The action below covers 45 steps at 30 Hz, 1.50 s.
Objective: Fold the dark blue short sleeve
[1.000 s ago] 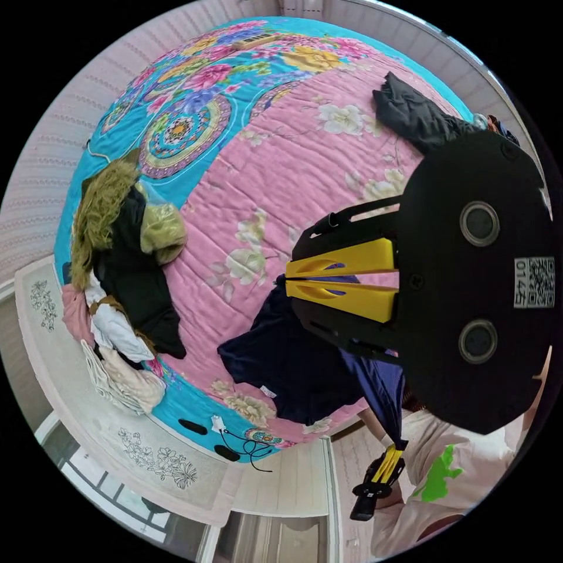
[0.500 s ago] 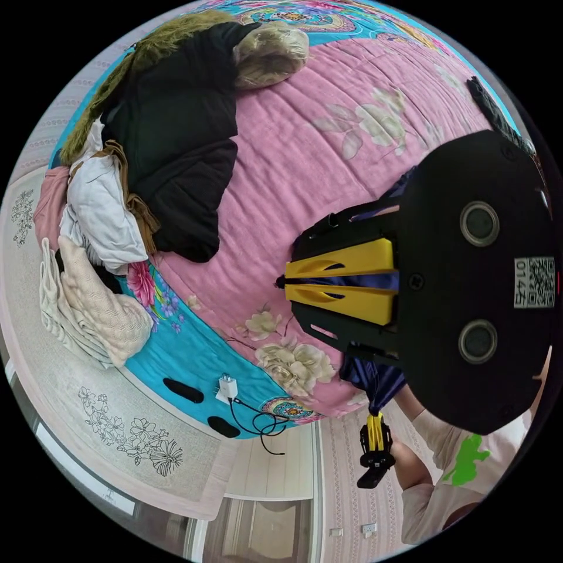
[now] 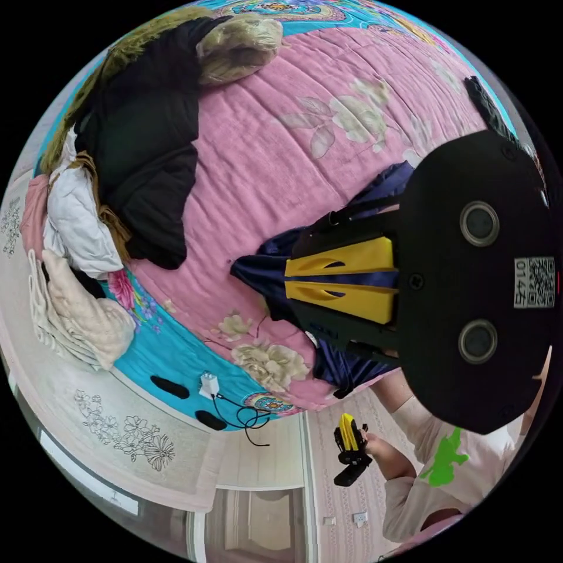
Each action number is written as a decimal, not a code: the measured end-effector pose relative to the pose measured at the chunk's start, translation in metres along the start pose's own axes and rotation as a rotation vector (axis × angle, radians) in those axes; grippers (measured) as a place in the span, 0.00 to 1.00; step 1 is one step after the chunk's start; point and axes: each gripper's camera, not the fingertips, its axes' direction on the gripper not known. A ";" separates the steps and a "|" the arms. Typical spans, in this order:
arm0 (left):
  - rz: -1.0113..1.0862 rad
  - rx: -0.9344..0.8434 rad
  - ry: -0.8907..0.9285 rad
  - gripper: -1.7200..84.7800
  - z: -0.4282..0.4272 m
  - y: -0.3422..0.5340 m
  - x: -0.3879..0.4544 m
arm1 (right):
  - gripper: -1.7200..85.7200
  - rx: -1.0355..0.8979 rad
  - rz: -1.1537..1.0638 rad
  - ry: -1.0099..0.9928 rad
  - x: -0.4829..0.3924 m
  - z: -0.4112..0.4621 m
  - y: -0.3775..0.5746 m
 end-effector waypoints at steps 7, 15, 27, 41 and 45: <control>0.126 -0.248 -0.164 0.01 0.036 -0.042 0.020 | 0.02 -0.038 -0.030 0.055 -0.021 0.054 -0.041; -0.139 -0.121 0.015 0.01 -0.019 -0.041 -0.022 | 0.01 0.027 0.014 0.025 0.006 0.038 -0.061; -0.127 -0.211 -0.019 0.01 -0.034 -0.073 -0.016 | 0.01 -0.133 0.042 0.296 0.070 0.059 -0.011; -0.038 -0.216 0.082 0.08 -0.074 -0.100 0.048 | 0.14 0.287 0.426 -0.395 0.087 0.050 0.302; -0.054 -0.225 0.057 0.09 -0.076 -0.109 0.056 | 0.13 0.212 0.600 -0.495 0.073 0.090 0.379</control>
